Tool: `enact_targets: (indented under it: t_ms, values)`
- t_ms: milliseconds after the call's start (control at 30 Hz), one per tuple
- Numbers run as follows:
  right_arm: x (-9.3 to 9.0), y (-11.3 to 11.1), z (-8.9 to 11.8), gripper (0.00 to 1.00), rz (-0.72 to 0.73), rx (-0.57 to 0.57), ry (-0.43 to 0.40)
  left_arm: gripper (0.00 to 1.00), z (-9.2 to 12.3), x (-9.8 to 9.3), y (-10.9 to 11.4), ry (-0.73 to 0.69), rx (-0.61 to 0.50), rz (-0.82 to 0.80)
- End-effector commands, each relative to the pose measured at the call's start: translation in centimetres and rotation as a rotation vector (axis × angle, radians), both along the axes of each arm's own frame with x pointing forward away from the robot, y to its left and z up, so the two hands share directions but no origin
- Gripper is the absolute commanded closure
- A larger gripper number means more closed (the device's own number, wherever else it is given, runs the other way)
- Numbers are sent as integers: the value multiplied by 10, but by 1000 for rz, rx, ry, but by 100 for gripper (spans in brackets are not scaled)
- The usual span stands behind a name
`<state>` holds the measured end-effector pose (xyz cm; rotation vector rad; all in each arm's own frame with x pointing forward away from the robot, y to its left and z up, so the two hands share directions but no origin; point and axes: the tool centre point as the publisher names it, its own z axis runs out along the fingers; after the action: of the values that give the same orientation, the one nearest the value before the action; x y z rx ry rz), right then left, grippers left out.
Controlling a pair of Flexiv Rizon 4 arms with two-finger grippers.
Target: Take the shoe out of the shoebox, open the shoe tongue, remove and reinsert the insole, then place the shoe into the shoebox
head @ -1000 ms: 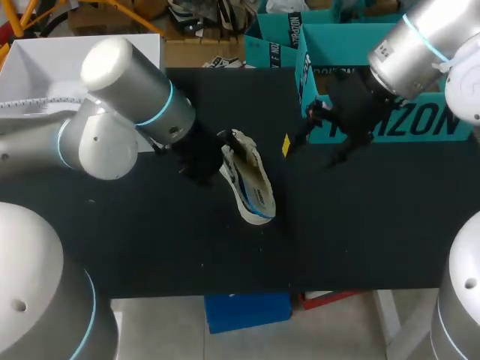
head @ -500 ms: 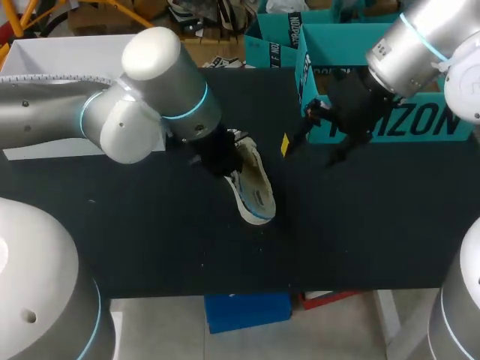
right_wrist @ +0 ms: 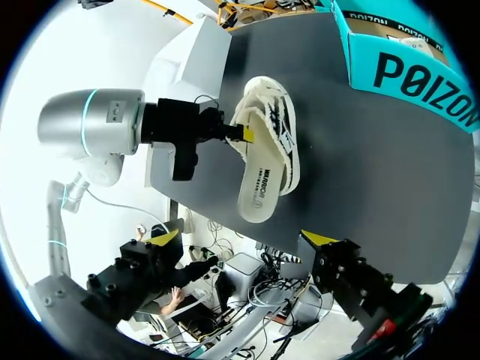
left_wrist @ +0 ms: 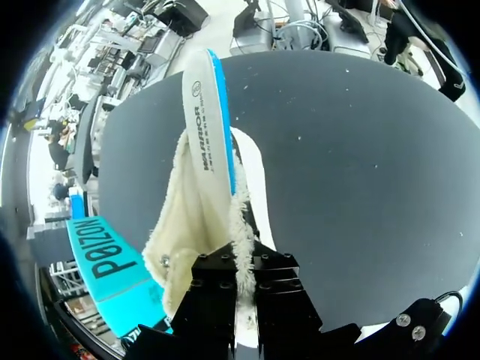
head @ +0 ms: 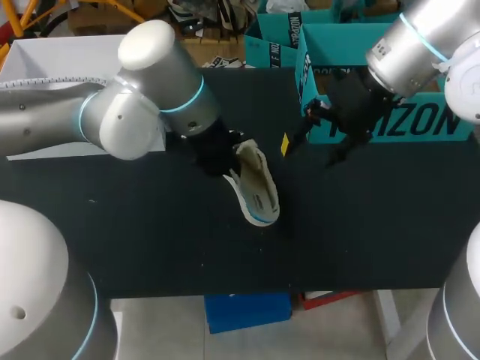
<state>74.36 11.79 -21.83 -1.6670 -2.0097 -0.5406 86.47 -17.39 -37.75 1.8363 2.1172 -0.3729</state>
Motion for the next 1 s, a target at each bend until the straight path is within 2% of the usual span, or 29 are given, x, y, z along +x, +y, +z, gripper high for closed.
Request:
enact_targets:
  t_ms: [33,433,600,1000]
  values:
    - [0,0,0,0,0,0,0,100,1,-4,15,7,-53,-50]
    - [0,0,0,0,0,0,0,100,10,-12,20,49,-124,-243]
    - [0,0,0,0,0,0,0,100,12,-14,24,51,-100,-325]
    - [0,0,0,0,0,0,0,100,5,-20,40,62,-64,-329]
